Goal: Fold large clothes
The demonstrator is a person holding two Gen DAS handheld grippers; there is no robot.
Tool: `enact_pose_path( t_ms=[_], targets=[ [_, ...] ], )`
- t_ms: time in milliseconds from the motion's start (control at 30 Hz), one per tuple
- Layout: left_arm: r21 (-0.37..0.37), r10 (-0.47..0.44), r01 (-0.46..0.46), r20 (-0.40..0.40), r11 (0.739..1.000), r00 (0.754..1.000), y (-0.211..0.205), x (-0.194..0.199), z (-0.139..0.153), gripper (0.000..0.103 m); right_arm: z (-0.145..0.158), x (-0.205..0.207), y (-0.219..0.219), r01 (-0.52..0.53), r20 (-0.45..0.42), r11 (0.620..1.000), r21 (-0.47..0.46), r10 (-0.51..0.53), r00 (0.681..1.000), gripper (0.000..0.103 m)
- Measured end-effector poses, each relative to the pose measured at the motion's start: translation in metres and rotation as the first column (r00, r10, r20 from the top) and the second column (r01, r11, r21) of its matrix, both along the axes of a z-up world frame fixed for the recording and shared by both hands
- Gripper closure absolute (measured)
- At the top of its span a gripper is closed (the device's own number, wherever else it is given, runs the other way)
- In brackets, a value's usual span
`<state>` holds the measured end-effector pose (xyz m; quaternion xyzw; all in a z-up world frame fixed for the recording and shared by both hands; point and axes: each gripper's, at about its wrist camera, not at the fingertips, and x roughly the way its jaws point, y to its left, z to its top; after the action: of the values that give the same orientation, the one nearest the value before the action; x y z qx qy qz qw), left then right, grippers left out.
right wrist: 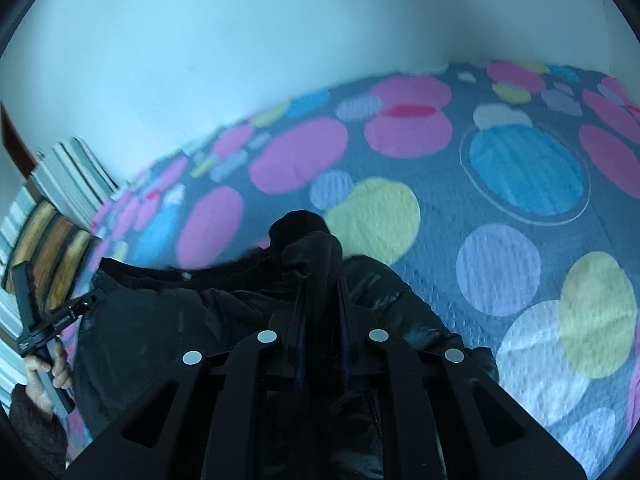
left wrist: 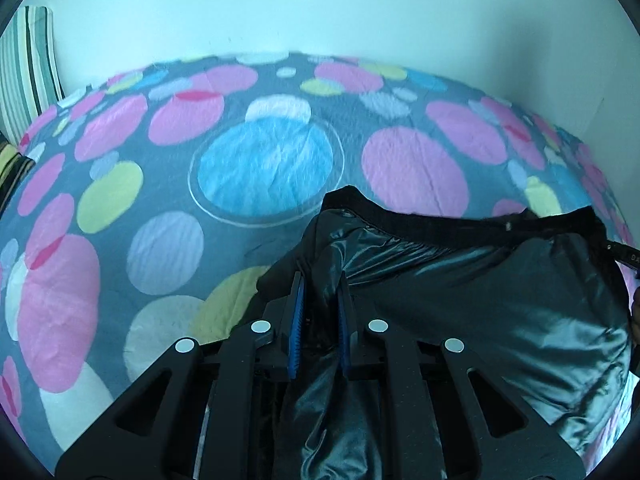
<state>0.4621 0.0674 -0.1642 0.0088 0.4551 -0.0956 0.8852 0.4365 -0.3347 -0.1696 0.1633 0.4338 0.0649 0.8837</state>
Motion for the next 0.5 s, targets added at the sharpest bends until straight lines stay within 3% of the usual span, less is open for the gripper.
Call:
enact_pose_path(
  t_ms=[200, 500],
  targets=[
    [-0.001, -0.012, 0.012, -0.011, 1.0, 1.0, -0.006, 0.004, -0.021, 0.088, -0.045, 0.014, -0.002, 0.01, -0.107, 1.0, 0.011, -0.009, 0.994, 0.09],
    [0.022, -0.015, 0.015, 0.002, 1.0, 1.0, -0.014, 0.005, -0.035, 0.087, -0.062, 0.019, 0.005, 0.013, -0.104, 1.0, -0.016, -0.015, 0.994, 0.089]
  ],
)
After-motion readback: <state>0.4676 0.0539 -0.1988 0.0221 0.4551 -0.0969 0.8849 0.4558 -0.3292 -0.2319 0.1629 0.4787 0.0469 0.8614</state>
